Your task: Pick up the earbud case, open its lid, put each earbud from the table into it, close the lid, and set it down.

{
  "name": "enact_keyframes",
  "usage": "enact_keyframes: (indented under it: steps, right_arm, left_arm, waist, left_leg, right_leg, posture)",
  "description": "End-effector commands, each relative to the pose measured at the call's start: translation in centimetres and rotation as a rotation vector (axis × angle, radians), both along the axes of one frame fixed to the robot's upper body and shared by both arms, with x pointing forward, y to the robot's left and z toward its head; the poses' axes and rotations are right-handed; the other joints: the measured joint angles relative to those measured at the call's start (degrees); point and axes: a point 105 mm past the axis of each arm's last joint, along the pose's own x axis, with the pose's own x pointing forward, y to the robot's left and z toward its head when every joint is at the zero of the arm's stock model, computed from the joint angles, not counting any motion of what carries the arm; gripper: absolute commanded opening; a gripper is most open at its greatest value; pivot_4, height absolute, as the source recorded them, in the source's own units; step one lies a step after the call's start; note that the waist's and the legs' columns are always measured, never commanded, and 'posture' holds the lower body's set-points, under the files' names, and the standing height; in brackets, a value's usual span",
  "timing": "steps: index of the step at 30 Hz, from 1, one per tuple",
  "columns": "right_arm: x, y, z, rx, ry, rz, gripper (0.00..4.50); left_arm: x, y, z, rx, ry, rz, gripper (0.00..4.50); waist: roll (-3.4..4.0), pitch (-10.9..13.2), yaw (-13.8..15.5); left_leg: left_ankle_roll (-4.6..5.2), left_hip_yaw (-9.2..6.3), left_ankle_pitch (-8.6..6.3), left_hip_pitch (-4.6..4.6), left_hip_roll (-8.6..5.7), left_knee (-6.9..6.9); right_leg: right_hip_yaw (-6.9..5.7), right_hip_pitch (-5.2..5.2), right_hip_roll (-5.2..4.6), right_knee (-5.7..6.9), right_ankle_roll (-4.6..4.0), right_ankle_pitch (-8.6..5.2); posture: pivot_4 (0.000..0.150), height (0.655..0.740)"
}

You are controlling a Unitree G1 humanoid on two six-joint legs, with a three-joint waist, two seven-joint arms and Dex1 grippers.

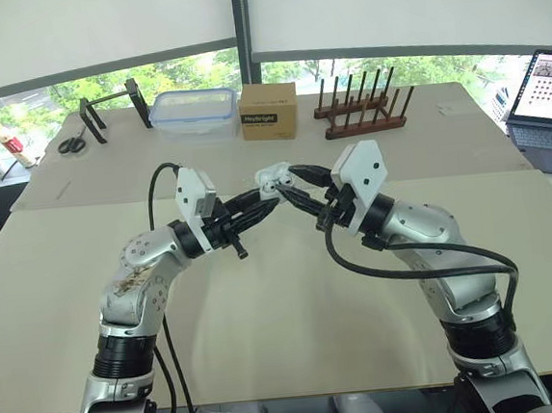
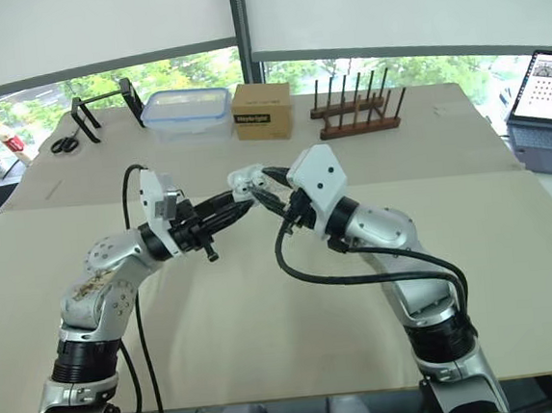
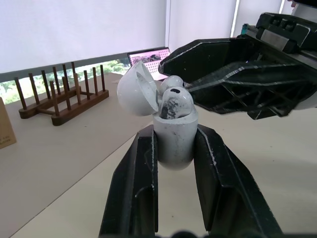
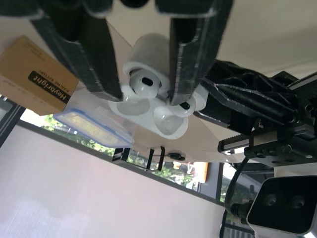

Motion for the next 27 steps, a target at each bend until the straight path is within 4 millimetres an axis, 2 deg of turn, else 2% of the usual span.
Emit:
enact_keyframes:
  steps: [1,5,9,11,14,17,19,23,27]
  right_arm:
    - [-1.2,-0.8,3.2,0.049,-0.055,0.022,2.39]
    - [-1.7,-3.3,5.2,0.053,0.027,0.036,2.39]
    - [-0.5,-5.9,5.5,-0.089,0.089,-0.003,2.39]
    - [0.5,-6.4,5.1,-0.185,0.092,-0.02,1.86]
    - [1.1,-5.5,3.7,-0.307,0.129,0.052,0.78]
    - [1.0,-4.0,2.3,-0.358,0.209,0.161,0.0]
    - [0.7,-3.3,1.7,-0.391,0.237,0.222,0.0]
    - [-1.0,-2.1,2.3,-0.375,0.292,0.36,0.0]
    - [-2.8,-2.5,2.5,-0.386,0.376,0.444,0.0]
  left_arm:
    - [-0.5,-0.1,1.2,-0.001,-0.063,-0.024,0.52]
    - [-0.6,-0.2,0.5,0.036,-0.038,-0.077,0.52]
    - [-1.5,-1.1,-0.3,0.093,-0.001,-0.229,0.52]
    - [-2.3,-1.8,-0.5,0.119,0.014,-0.318,0.52]
    - [-2.8,-2.6,-0.7,0.15,0.016,-0.402,0.52]
    - [-3.3,-3.3,-0.8,0.168,0.004,-0.457,0.52]
    - [-3.4,-3.6,-0.8,0.173,-0.001,-0.474,0.52]
    - [-3.2,-3.6,-0.9,0.172,-0.002,-0.467,0.52]
    - [-2.6,-3.3,-0.9,0.163,-0.011,-0.423,0.52]
  waist:
    - [0.0,0.0,0.05]
    - [0.0,0.0,0.18]
    - [0.0,0.0,0.17]
    - [0.0,0.0,0.03]
    - [0.0,0.0,-0.16]
    - [0.0,0.0,-0.84]
    - [0.0,0.0,-1.05]
    - [0.0,0.0,-1.17]
    - [0.0,0.0,-0.73]
  left_leg:
    - [0.0,0.0,0.0,0.0,-0.01,0.0]
    - [0.02,-0.01,-0.01,-0.02,-0.01,0.01]
    - [0.09,0.01,-0.05,0.03,0.0,-0.01]
    - [0.1,0.18,-0.05,0.03,0.0,-0.01]
    - [0.12,0.42,-0.05,0.02,0.04,-0.01]
    - [0.13,0.46,-0.06,0.0,0.09,0.0]
    - [0.15,0.42,-0.07,-0.03,0.1,0.0]
    - [0.18,0.13,-0.09,-0.1,0.07,0.04]
    - [0.18,0.07,-0.08,-0.07,0.07,0.05]
  right_leg:
    - [0.0,0.0,-0.01,0.0,0.0,0.0]
    - [0.0,0.0,-0.01,-0.01,0.0,0.0]
    - [-0.03,0.1,0.0,-0.11,0.0,0.0]
    - [-0.03,0.12,0.02,-0.14,0.0,-0.01]
    - [-0.03,0.1,0.04,-0.14,-0.01,-0.01]
    - [-0.03,0.08,0.07,-0.11,-0.01,-0.01]
    - [-0.03,0.08,0.05,-0.05,-0.01,-0.01]
    - [-0.02,0.06,0.0,-0.02,0.0,0.0]
    - [-0.05,0.07,0.0,-0.07,0.0,0.0]
  posture:
    - [0.15,0.74]
    - [0.15,0.74]
    - [0.15,0.74]
    - [0.15,0.74]
    - [0.15,0.74]
    - [0.15,0.74]
    - [0.15,0.74]
    - [0.15,0.74]
    - [0.15,0.74]
